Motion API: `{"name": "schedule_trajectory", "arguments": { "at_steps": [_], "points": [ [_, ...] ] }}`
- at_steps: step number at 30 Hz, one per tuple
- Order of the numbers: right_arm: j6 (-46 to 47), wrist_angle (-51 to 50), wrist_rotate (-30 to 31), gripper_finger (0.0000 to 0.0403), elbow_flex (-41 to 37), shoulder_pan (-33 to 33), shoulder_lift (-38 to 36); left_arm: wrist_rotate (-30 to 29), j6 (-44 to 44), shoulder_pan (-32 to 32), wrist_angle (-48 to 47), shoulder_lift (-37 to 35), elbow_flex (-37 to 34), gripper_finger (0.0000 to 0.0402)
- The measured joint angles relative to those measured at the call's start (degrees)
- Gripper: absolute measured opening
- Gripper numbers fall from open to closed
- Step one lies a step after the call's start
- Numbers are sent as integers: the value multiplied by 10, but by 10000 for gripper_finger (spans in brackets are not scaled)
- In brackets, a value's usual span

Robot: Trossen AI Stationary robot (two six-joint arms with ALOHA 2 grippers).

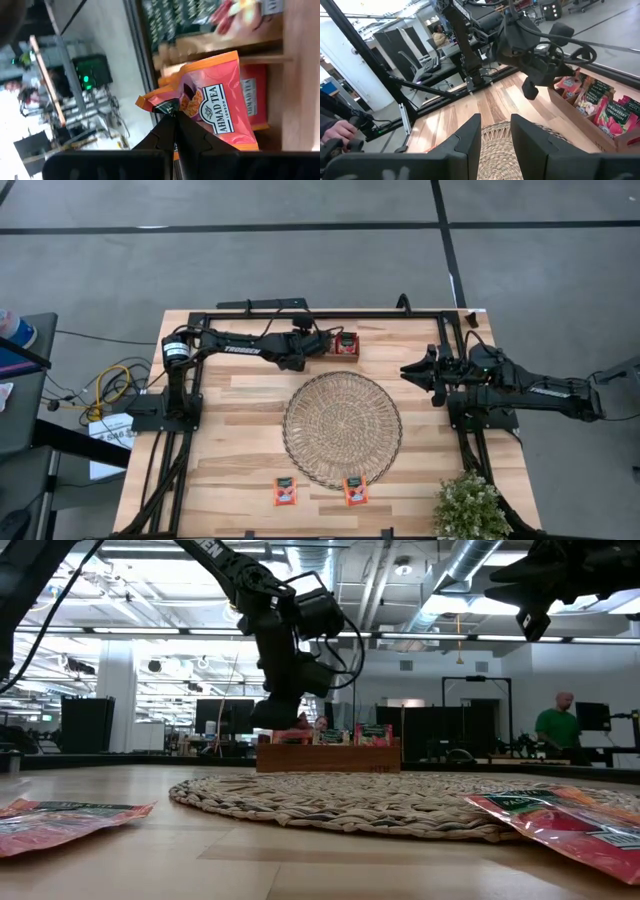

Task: Pick & Place Tea
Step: Put the orange tea bag into the left section of the brown wooden organizer

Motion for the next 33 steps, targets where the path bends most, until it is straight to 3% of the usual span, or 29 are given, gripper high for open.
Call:
{"name": "schedule_trajectory", "arguments": {
  "at_steps": [19, 33],
  "points": [
    [6, 0, 0, 97, 0, 0, 0, 32, 14, 19, 10, 5, -4, 0],
    [9, 0, 1, 97, 0, 0, 0, 15, 18, 22, 44, 5, -48, 0]
  ]
}}
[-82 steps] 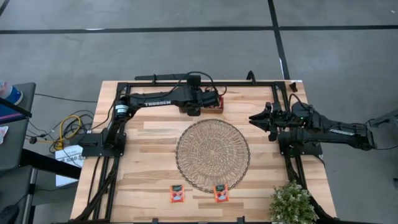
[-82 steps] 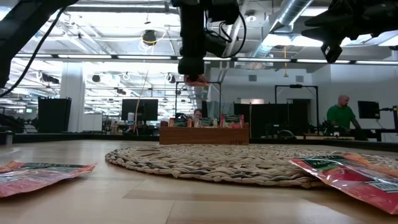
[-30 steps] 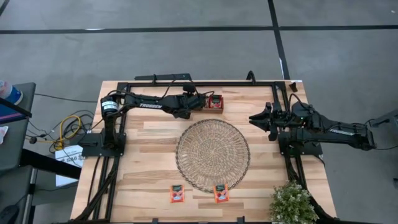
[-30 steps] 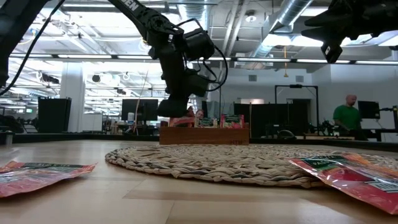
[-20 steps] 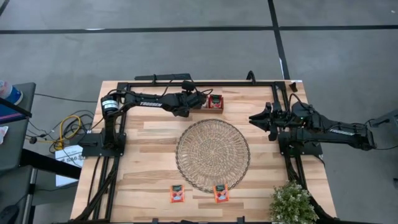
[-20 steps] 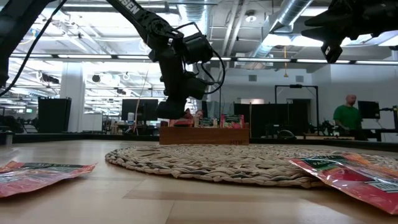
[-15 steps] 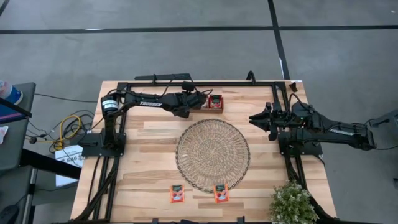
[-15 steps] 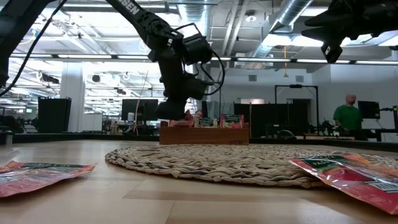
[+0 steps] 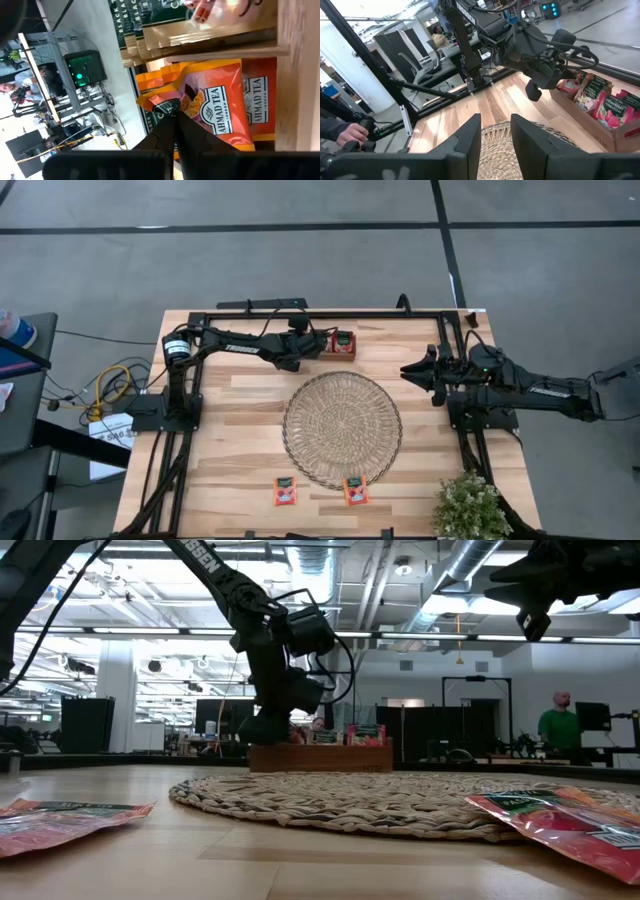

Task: Pick & Place Tea
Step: Put the orange tea bag into the left section of the brown wooden organizer

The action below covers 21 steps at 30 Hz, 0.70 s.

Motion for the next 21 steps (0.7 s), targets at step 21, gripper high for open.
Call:
{"name": "schedule_trajectory", "arguments": {
  "at_steps": [21],
  "points": [
    [6, 10, 0, 97, 0, 0, 0, 9, -5, 0, -4, 0, 0, 0]
  ]
}}
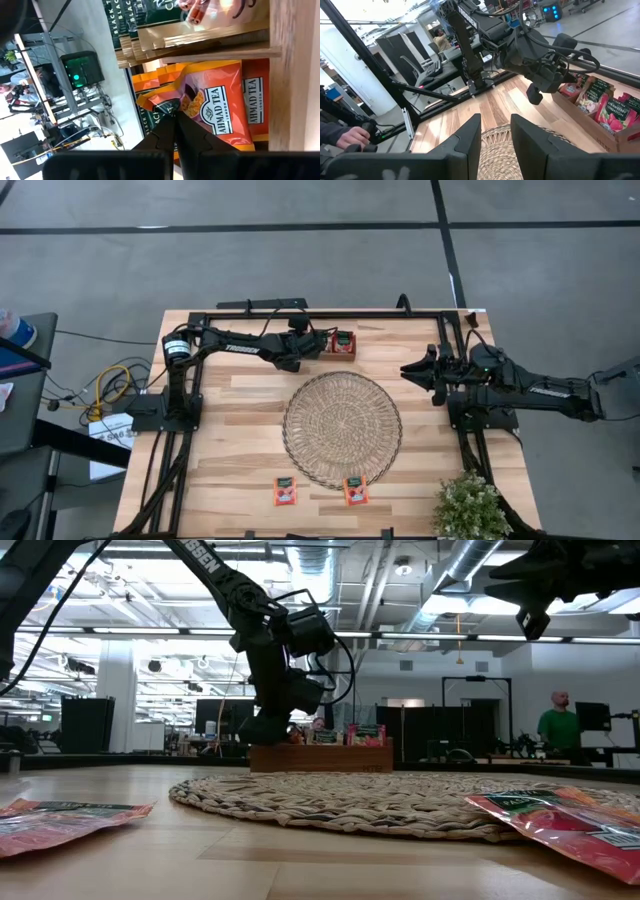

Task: Pick & Place Tea
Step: Put the orange tea bag into the left section of the brown wooden organizer

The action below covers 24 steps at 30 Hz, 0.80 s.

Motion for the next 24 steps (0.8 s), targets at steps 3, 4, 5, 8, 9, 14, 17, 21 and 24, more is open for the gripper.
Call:
{"name": "schedule_trajectory", "arguments": {
  "at_steps": [3, 4, 5, 8, 9, 14, 17, 21, 24],
  "points": [
    [0, 0, 0, 97, 0, 0, 0, -10, 1, 0, 0, 0, 0, 1],
    [0, 0, 0, 97, 0, 0, 0, -17, 2, 0, 0, 0, 0, 3],
    [0, 0, 0, 97, 0, 0, 0, -22, 2, 0, 0, 0, 0, 5],
    [0, 0, 0, 97, 0, 0, 0, -28, 2, 0, 0, 0, 0, 19],
    [0, 0, 0, 97, 0, 0, 0, -29, 2, 0, 0, 0, 0, 25],
    [0, 0, 0, 97, 0, 0, 0, -32, 2, 0, 0, 0, 0, 63],
    [0, 0, 0, 97, 0, 0, 0, -47, -10, 0, 3, 0, 0, 89],
    [0, 0, 0, 97, 0, 0, 0, -66, -38, -2, 4, -1, 0, 110],
    [0, 0, 0, 97, 0, 0, 0, -74, -40, -8, 4, -4, 1, 116]
  ]
}}
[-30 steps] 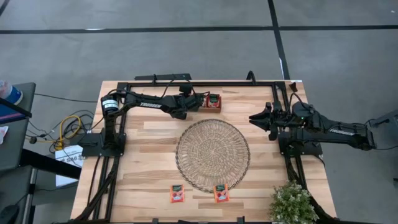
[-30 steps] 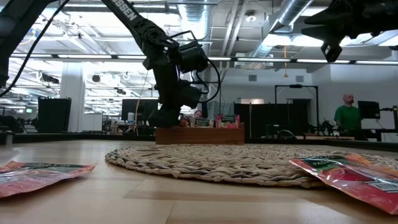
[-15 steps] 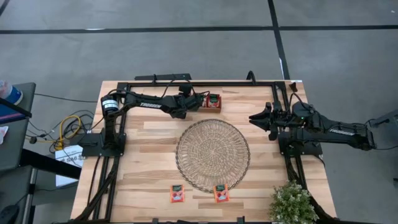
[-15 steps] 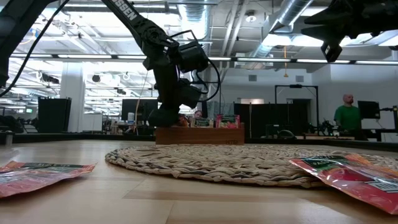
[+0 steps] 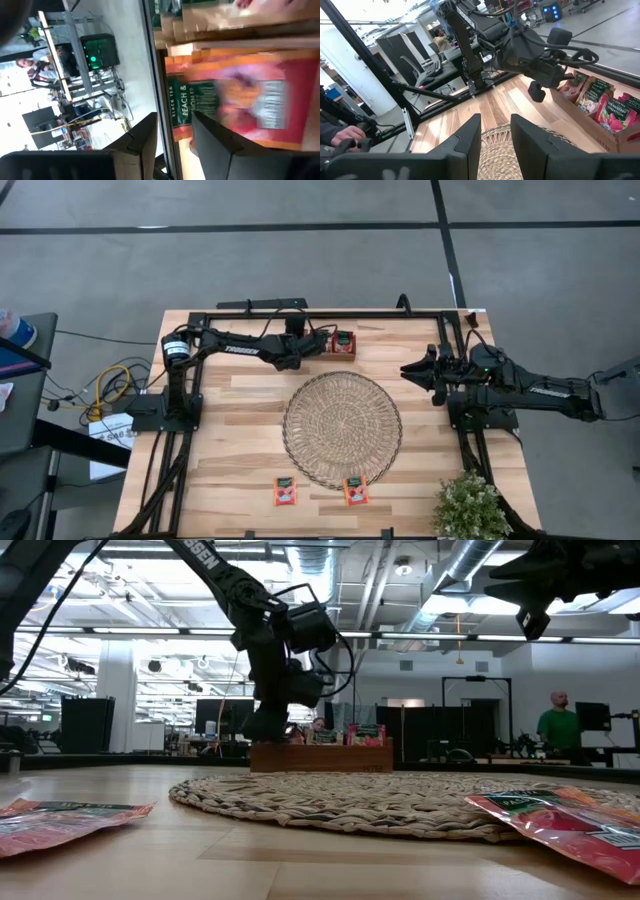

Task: Pick & Place Tea
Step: Put the orange tea bag into the left section of the brown wooden organizer

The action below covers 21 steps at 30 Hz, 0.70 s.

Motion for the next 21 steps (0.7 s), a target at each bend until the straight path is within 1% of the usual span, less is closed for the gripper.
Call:
{"name": "schedule_trajectory", "arguments": {
  "at_steps": [2, 6, 9, 11, 13, 17, 19, 21],
  "points": [
    [0, 0, 0, 97, 0, 0, 0, -8, 1, -4, 0, -3, 0, 117],
    [0, 0, 0, 97, 0, 0, 0, -45, 22, -17, 0, -22, 0, 117],
    [0, 0, 0, 97, 0, 0, 0, -71, 27, -27, 0, -58, 0, 117],
    [0, 0, 0, 97, 0, 0, 0, -79, 12, -38, -1, -94, 0, 117],
    [0, 0, 0, 97, 0, 0, 0, -81, -31, -54, -2, -135, 0, 117],
    [0, -1, -1, 97, 0, 0, 0, -75, -157, -108, -27, -220, 0, 117],
    [0, -1, -1, 97, 0, 0, 0, -45, -200, -144, -64, -256, 1, 117],
    [0, -1, -1, 97, 0, 0, 0, 4, -258, -182, -115, -284, 1, 117]
  ]
}}
